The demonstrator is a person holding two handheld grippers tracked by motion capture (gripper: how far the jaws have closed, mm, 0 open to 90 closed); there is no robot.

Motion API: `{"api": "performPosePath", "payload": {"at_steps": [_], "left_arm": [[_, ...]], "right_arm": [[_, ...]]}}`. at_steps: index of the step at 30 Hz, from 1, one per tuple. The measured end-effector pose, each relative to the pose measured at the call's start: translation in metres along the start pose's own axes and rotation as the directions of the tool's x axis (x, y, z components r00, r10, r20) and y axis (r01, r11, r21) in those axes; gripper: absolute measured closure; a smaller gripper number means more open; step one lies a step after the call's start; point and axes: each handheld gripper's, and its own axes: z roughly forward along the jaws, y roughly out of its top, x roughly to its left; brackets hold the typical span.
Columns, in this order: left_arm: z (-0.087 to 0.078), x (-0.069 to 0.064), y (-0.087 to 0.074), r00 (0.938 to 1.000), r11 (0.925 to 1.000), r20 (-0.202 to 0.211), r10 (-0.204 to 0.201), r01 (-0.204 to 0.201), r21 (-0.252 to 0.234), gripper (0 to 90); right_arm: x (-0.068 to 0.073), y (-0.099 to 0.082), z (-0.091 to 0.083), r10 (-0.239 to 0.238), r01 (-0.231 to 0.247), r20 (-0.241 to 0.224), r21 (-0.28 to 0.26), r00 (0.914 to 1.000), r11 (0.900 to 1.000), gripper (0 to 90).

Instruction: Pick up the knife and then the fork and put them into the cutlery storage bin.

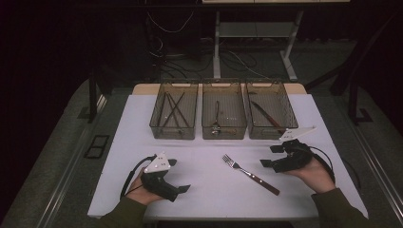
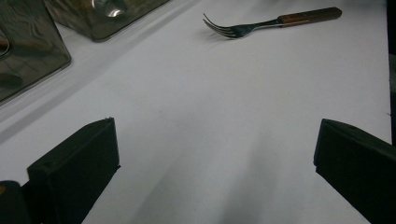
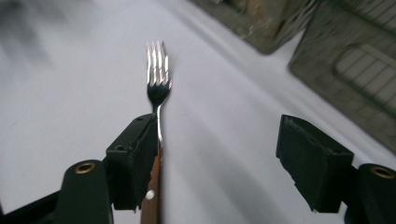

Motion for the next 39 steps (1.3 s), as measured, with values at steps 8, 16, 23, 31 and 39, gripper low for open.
{"api": "performPosePath", "payload": {"at_steps": [8,16,23,31,39], "left_arm": [[0.000,0.000,0.000,1.0000,1.0000,0.000,-0.002,0.002,0.004,0.0],[0.001,0.000,0.000,1.0000,1.0000,-0.001,-0.001,0.001,0.005,0.0],[0.000,0.000,0.000,1.0000,1.0000,-0.002,-0.001,0.001,0.005,0.0],[0.000,0.000,0.000,1.0000,1.0000,-0.002,-0.001,0.001,0.004,0.0],[0.001,0.000,0.000,1.0000,1.0000,-0.002,-0.001,0.001,0.007,0.0]], "right_arm": [[0.016,0.005,0.013,-0.032,0.034,-0.015,0.130,0.9994,0.9910,35.3],[0.030,0.010,0.032,-0.083,0.087,-0.029,0.278,0.9962,0.9566,44.3],[0.037,0.014,0.046,-0.127,0.132,-0.039,0.369,0.9912,0.9202,57.8],[0.044,0.016,0.058,-0.164,0.168,-0.051,0.458,0.9852,0.8729,69.4],[0.050,0.021,0.064,-0.216,0.199,-0.026,0.506,0.9760,0.8389,73.8]]}}
